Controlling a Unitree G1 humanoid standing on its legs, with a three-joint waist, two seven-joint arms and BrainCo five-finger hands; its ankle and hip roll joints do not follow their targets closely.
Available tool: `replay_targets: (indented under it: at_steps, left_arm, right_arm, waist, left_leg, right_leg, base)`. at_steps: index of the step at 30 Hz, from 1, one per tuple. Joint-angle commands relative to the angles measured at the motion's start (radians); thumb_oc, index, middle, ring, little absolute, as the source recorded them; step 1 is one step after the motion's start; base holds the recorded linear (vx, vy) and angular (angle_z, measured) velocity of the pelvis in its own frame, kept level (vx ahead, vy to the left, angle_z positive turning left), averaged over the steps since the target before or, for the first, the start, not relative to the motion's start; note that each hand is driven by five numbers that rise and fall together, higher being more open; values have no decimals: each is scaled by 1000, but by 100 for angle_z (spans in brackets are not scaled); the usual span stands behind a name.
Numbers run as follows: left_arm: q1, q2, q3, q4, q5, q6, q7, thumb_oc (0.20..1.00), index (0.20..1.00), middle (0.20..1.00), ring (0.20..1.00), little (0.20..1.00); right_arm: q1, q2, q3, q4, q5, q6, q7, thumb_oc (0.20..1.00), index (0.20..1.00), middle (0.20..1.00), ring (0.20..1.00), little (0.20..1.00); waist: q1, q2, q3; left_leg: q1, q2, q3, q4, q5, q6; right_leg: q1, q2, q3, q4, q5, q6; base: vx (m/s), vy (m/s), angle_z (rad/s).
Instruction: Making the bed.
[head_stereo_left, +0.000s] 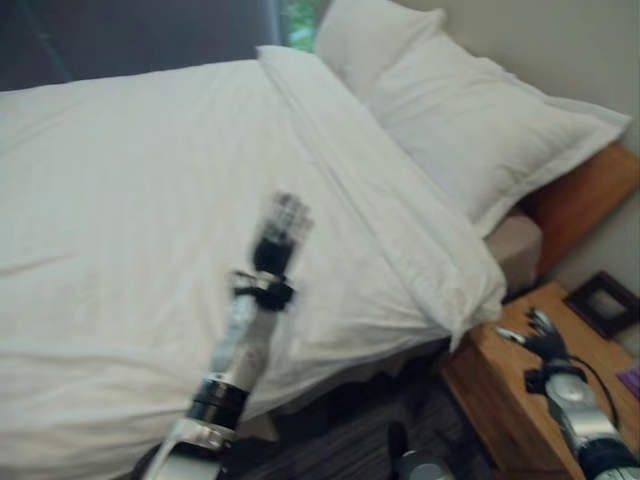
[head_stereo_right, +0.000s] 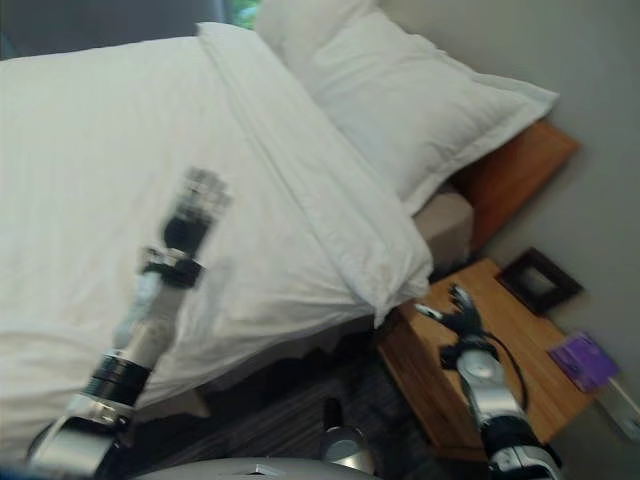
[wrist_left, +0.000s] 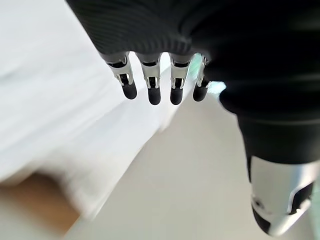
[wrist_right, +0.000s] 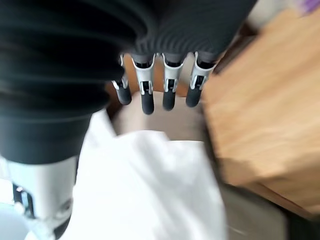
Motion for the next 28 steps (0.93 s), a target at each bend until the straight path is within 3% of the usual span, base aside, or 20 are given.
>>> replay_targets:
  at_steps: [1,2,9,16,21,24,27,28]
  left_arm:
    - [25,55,152,10,88,-68,5,1000,1000,1000,1000,1000]
    - [79,82,138,74,238,-46,36,1000,1000,1000,1000,1000]
    - [196,119,215,194,480,-39,82,1000,1000,1000,1000,1000]
    - [374,164,353,78,601,-55,95,1000,1000,1000,1000,1000]
    - [351,198,364,11,722,-79,124,1000,1000,1000,1000,1000]
    - [345,258,433,-130,893,-129,186,1000,1000,1000,1000,1000]
    - [344,268,436,-137,940,-131,197,1000,1000,1000,1000,1000]
    - [343,279,428,-154,1033,-138,209,1000,1000,1000,1000,1000]
  right_arm:
    - [-68,-50,-16,-103,-79,-46,7,1000,1000,1000,1000,1000]
    - [-69,-37,-6,-193,-61,-56,18,1000,1000,1000,1000,1000]
    - [-42,-3,-11,-407,22,-106,71,1000,1000,1000,1000,1000]
    - [49,62,-10,-418,59,-116,127,1000,1000,1000,1000,1000]
    - [77,122,15,-366,111,-109,148,1000,1000,1000,1000,1000]
    - [129,155,58,-329,113,-117,178,1000,1000,1000,1000,1000]
    - [129,155,61,-323,100,-118,176,1000,1000,1000,1000,1000]
    - [125,151,68,-320,69,-120,173,1000,1000,1000,1000,1000]
  waist:
    - [50,-12,10]
    - [61,-20,9]
    - [95,-37,-2]
    - [165,-49,3]
    - [179,-55,5]
    - [190,-52,10]
    - [189,-50,10]
    - [186,-48,11]
  left_leg:
    - [68,99,-16,21,-13,-87]
    - [73,96,-23,21,-15,-82]
    - [94,84,-44,22,-29,-69]
    - [94,78,-75,25,-39,-61]
    - [91,72,-89,26,-41,-61]
    - [86,60,-108,27,-46,-57]
    - [88,57,-107,26,-47,-56]
    - [95,52,-102,26,-52,-53]
  right_leg:
    - [-17,-57,-40,29,-30,98]
    - [-8,-54,-38,33,-29,96]
    - [29,-61,-51,37,-36,96]
    - [72,-87,-101,44,-38,100]
    - [86,-97,-123,46,-36,105]
    - [95,-111,-140,55,-38,107]
    - [95,-114,-141,57,-38,108]
    - [99,-117,-141,61,-39,109]
  base:
    - [25,-7,-24]
    - [0,0,0]
    - [8,7,7]
    - [2,23,26]
    - [7,9,26]
    - [9,40,16]
    - [11,23,10]
    - [31,21,14]
